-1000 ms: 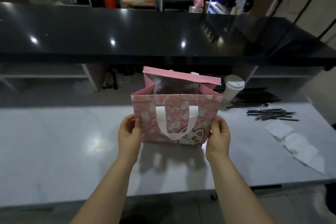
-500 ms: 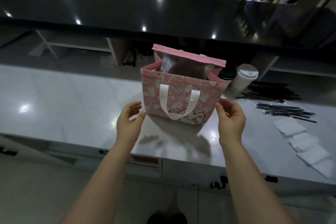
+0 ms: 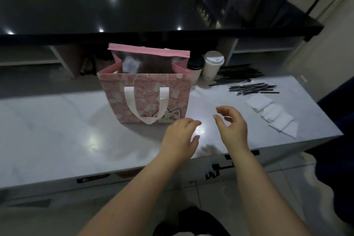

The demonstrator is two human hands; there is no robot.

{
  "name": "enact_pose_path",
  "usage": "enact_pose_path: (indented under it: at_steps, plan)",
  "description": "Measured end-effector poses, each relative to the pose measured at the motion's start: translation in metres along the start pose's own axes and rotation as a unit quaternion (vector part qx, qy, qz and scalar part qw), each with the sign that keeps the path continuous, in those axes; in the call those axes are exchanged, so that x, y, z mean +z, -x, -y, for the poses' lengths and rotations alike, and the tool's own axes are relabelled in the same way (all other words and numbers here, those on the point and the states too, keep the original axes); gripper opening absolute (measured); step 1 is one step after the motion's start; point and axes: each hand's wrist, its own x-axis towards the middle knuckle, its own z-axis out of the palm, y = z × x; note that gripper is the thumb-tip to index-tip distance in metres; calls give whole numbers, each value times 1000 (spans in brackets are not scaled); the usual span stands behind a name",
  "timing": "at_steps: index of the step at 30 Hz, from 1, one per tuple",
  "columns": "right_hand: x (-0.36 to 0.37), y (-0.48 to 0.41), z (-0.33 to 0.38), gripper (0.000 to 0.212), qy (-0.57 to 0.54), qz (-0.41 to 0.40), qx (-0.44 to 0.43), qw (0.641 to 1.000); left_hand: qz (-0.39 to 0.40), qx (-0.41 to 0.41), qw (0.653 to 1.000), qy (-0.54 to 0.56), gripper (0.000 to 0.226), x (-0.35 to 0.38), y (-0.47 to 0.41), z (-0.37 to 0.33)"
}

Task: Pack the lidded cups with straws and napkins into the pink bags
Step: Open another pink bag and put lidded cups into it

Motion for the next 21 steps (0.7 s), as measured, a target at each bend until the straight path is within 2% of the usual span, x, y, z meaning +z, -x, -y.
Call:
enact_pose_path:
  at_steps: [4, 6, 10, 14, 21]
  plan:
    - [-38, -29, -13, 31, 52, -35, -13, 998, 17, 14, 999, -42, 49, 19, -57, -34]
    - [-51, -51, -20, 34, 78, -24, -25, 996, 15, 9, 997, -78, 51, 27, -88, -45]
    - [-66, -104, -37, 39, 132, 45, -64, 988, 4, -49, 987, -151, 54, 41, -149, -55]
    - [-65, -173, -44, 47, 157, 119, -97, 976, -15, -126, 971, -201, 44, 44, -203, -51]
    - [-13, -293, -38, 73, 266, 275, -148, 912, -13, -200, 940, -276, 58, 24, -283, -37]
